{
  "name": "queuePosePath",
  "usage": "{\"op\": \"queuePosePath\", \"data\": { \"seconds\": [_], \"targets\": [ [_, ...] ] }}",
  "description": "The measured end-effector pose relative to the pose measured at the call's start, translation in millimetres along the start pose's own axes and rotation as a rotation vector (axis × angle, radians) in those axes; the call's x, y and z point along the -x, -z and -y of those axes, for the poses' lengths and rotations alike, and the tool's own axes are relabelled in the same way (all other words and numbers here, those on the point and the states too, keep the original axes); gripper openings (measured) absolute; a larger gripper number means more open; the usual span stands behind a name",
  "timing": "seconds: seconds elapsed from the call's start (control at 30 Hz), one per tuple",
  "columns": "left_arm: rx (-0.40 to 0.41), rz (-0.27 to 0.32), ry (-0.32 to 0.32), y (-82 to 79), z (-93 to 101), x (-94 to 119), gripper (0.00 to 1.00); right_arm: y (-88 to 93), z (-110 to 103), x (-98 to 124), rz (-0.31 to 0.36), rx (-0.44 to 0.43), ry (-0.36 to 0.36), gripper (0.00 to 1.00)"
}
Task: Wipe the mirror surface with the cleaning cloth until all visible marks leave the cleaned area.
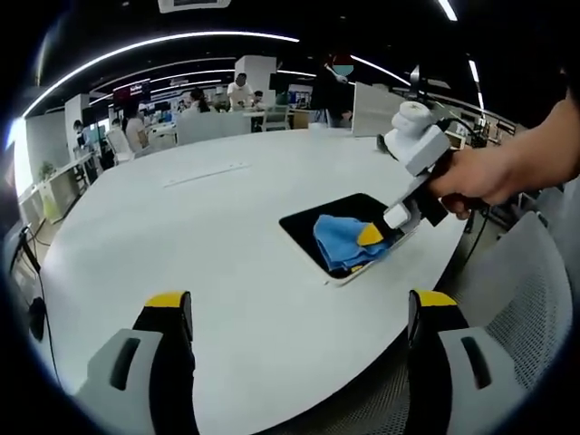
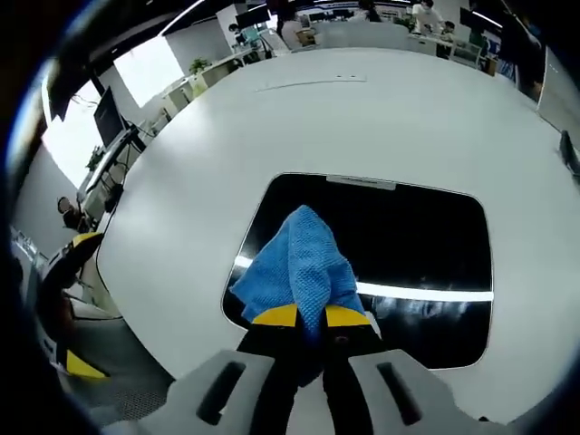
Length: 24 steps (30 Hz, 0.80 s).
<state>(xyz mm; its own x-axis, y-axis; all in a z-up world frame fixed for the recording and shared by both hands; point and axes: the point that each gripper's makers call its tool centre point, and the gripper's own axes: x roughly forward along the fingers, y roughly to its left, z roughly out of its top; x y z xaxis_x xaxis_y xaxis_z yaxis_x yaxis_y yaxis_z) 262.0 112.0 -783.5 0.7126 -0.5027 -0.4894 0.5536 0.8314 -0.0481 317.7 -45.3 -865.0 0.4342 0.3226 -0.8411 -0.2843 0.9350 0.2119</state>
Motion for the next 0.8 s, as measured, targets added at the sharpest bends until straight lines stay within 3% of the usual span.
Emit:
{"op": "queuePosePath", "data": {
  "seconds": [0.13, 0.27, 0.67, 0.7, 0.73, 0.8],
  "targets": [
    [0.023, -0.019, 0.001, 3.0, -0.9, 0, 0.99, 5.6, -5, 2, -0.006, -0.007, -0.014, 0.03],
    [0.047, 0.003, 0.028, -1.5, 4.1, 1, 0.99, 10.5, -9, 4, -0.002, 0.005, -0.023, 0.03],
    [-0.033, -0.028, 0.005, 4.8, 0.5, -1, 0.98, 17.1, -12, 8, -0.015, 0.011, -0.038, 0.03],
    [-0.025, -0.044, -0.005, 6.9, -1.9, -1, 0.97, 17.5, -12, 8, -0.016, 0.008, -0.04, 0.03],
    [0.033, -0.034, 0.013, 4.5, 1.1, -1, 0.97, 18.9, -12, 9, -0.021, -0.004, -0.044, 0.03],
    [0.035, -0.004, 0.014, -1.4, -0.6, 0, 0.98, 20.6, -12, 10, -0.021, -0.012, -0.047, 0.03]
  ]
}}
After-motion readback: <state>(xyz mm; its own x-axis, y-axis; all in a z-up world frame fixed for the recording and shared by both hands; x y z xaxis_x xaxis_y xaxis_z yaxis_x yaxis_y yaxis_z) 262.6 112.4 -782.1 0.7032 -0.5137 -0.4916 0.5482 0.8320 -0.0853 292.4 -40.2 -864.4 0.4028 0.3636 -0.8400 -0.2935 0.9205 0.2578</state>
